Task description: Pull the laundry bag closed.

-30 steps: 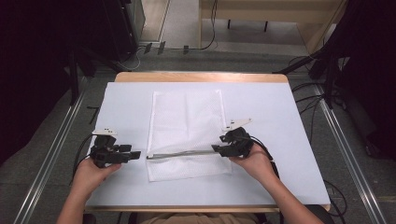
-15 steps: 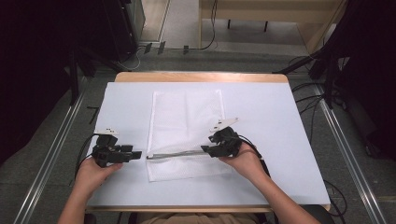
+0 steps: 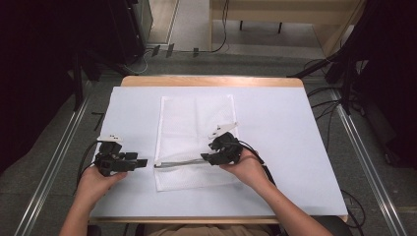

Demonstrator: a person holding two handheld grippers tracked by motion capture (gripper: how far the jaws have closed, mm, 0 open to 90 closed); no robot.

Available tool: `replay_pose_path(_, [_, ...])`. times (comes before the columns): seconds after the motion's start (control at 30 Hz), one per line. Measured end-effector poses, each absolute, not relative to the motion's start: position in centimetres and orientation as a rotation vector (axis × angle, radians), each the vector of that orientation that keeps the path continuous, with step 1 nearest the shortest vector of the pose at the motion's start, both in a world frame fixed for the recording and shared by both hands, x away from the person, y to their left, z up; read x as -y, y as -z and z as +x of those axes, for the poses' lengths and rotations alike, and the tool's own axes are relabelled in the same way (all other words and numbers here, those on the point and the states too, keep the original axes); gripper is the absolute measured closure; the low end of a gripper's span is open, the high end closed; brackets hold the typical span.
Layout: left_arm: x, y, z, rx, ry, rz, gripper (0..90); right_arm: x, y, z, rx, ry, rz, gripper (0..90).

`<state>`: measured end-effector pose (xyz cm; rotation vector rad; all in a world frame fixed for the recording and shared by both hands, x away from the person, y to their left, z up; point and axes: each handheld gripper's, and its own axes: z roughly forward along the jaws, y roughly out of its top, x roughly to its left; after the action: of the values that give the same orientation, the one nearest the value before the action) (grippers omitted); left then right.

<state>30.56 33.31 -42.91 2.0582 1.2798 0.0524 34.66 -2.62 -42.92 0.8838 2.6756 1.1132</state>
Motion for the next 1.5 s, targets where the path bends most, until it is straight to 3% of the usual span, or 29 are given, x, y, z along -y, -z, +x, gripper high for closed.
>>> replay_pose_path(0.4, [-33.4, 42.9, 30.5, -1.283, -0.057, 2.056, 38.4, 0.2, 42.6, 34.7, -2.722, -1.104, 0.828, 47.4])
replay_pose_path(1.5, [-34.0, 42.7, 30.5, -1.292, -0.072, 2.046, 40.1, -5.8, 42.7, 34.2, -2.804, -1.166, 0.734, 57.9])
